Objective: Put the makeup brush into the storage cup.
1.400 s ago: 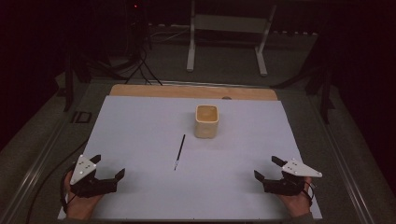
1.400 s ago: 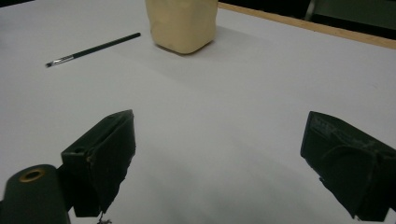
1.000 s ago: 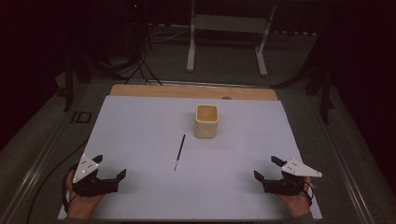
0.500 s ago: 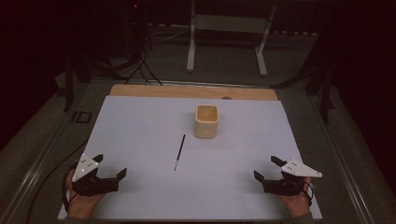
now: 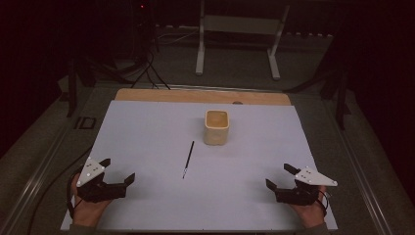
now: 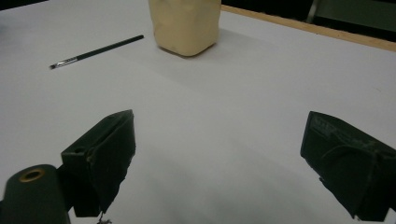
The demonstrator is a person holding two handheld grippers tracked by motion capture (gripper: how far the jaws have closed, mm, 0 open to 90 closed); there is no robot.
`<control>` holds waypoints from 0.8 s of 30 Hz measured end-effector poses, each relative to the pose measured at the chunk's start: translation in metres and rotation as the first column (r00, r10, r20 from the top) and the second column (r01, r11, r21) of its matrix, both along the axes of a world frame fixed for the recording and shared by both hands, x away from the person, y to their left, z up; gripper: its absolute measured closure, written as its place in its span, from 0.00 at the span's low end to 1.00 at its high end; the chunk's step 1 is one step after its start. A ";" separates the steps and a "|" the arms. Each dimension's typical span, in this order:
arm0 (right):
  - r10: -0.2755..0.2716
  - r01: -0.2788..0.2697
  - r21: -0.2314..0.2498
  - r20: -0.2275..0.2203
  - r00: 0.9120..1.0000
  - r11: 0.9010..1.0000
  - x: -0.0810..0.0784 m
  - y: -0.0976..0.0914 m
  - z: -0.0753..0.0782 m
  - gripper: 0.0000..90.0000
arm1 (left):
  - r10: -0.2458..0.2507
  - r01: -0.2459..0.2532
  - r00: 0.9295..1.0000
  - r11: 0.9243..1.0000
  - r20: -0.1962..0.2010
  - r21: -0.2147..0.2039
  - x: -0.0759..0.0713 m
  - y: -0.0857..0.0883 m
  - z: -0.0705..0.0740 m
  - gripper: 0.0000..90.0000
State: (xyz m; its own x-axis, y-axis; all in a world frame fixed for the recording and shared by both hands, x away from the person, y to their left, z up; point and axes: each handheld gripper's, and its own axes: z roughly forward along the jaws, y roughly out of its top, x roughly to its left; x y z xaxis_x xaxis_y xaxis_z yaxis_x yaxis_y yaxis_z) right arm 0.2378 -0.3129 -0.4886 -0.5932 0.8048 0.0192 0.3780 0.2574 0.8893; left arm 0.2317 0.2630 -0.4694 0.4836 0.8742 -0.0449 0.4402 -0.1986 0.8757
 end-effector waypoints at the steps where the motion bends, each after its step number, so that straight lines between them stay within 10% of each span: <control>1: 0.000 0.000 0.000 0.000 1.000 1.000 0.000 0.000 0.000 0.11 | 0.000 0.000 1.000 1.000 0.000 0.000 0.000 0.000 0.000 0.02; 24: 0.002 -0.002 0.001 0.006 1.000 1.000 -0.001 0.001 0.001 0.11 | -0.048 0.048 0.999 0.999 0.012 0.010 0.023 -0.022 0.012 0.02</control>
